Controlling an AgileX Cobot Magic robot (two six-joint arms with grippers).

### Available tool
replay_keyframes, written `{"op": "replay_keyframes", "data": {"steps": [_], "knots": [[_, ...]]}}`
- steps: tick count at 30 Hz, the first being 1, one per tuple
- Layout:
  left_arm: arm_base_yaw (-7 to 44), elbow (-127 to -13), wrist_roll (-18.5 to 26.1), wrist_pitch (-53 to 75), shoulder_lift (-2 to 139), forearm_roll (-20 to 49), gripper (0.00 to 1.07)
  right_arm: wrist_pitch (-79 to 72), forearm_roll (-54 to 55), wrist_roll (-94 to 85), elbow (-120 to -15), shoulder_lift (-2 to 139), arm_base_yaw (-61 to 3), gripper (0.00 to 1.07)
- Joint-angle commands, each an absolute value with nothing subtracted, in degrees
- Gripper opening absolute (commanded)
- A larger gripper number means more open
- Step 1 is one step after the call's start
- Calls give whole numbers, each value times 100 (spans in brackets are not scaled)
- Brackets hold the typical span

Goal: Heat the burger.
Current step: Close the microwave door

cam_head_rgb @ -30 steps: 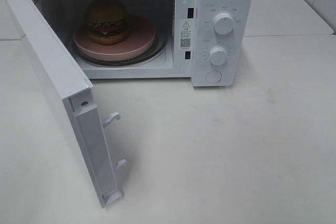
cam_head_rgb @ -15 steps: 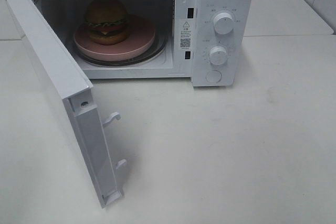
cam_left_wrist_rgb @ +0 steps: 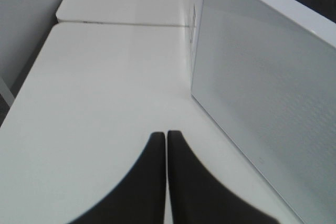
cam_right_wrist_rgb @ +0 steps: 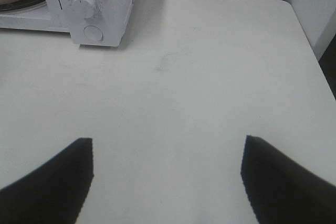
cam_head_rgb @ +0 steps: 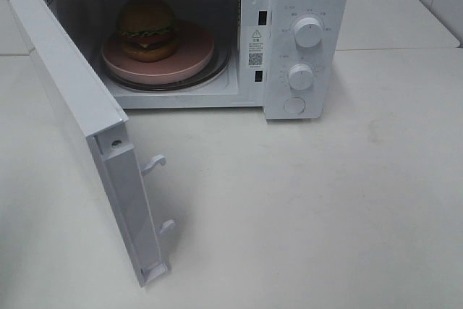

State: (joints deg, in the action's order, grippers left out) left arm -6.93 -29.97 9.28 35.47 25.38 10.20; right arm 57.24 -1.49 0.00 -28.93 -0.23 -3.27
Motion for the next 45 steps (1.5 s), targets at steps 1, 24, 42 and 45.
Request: {"op": "replay_keyframes", "data": {"steps": [1, 24, 42, 45], "knots": [[-710, -2538, 1175, 2005, 2865, 1186, 0, 5689, -166, 0, -2882, -183, -286, 75], [-710, -1278, -796, -2653, 5581, -779, 0, 5689, -166, 0, -2882, -183, -286, 75], [-29, -1278, -871, -4945, 7884, -1152, 0, 5689, -166, 0, -2882, -183, -286, 75], [321, -1278, -871, -5265, 8159, -997, 0, 5689, -166, 40, -2882, -183, -286, 75]]}}
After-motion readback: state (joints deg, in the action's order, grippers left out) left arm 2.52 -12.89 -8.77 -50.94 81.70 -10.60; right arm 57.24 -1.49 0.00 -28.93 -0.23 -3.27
